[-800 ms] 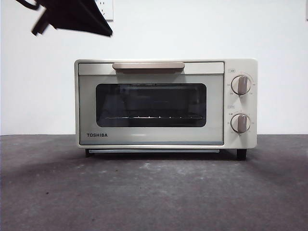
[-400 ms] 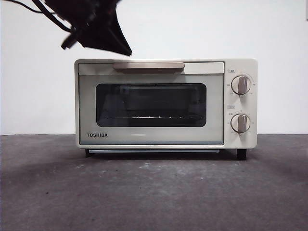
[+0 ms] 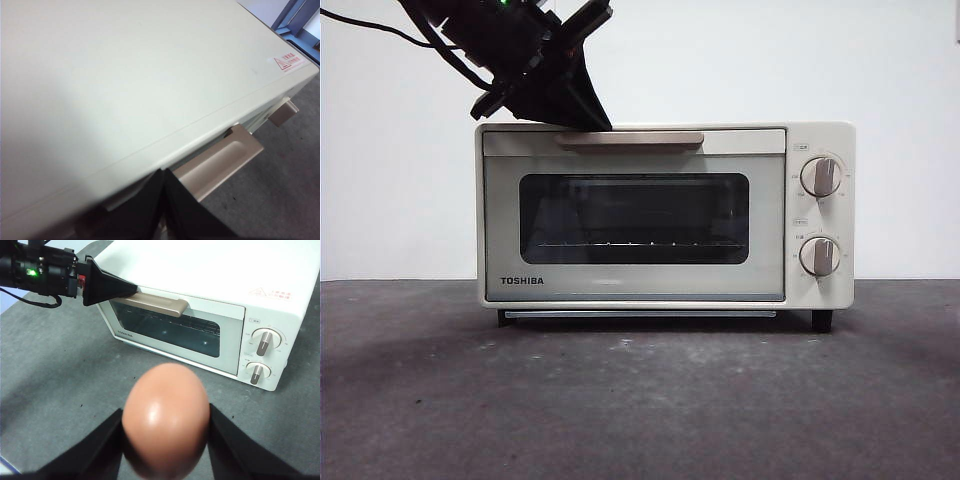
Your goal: Eggoven
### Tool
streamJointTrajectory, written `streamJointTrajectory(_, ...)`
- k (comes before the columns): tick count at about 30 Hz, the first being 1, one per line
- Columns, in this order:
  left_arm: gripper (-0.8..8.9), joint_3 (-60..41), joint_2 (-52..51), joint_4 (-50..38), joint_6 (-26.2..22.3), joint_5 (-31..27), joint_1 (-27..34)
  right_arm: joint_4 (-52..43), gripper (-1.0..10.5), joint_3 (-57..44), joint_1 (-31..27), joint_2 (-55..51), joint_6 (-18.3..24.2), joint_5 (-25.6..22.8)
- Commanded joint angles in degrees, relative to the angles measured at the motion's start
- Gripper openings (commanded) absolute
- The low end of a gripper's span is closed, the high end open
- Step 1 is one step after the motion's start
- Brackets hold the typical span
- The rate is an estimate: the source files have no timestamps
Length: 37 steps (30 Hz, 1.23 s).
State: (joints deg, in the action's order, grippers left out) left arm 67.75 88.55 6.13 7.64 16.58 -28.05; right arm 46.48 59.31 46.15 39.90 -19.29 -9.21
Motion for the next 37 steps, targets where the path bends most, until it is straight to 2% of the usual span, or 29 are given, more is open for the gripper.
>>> streamJointTrajectory(1, 0.06, 0.26, 2.47, 2.34, -1.53, -0.55, -1.01, -0.55, 0.0, 0.81, 0.61, 0.37, 0.68, -0.28)
streamJointTrajectory(8, 0.06, 0.26, 2.47, 7.19, -4.31, -0.09, -4.85, -0.57, 0.0, 0.81, 0.59, 0.37, 0.79, -0.31)
streamJointTrajectory(16, 0.06, 0.26, 2.47, 13.94, -4.59, 0.61, -10.23, -0.59, 0.0, 0.81, 0.59, 0.37, 1.33, -0.31)
streamJointTrajectory(26, 0.06, 0.26, 1.99, 21.38, -2.34, 7.06, -15.63, -1.70, 0.0, 0.81, 0.46, 2.08, 1.31, -1.40)
streamJointTrajectory(32, 0.06, 0.26, -3.17, 21.38, -1.73, 7.34, -14.88, -4.26, 0.0, 0.81, -1.42, 8.41, 1.29, -0.96)
streamJointTrajectory(37, 0.06, 0.22, -9.70, 21.57, -1.05, 7.32, -11.23, -6.60, 0.0, 0.79, -4.50, 13.75, 1.33, 3.34)
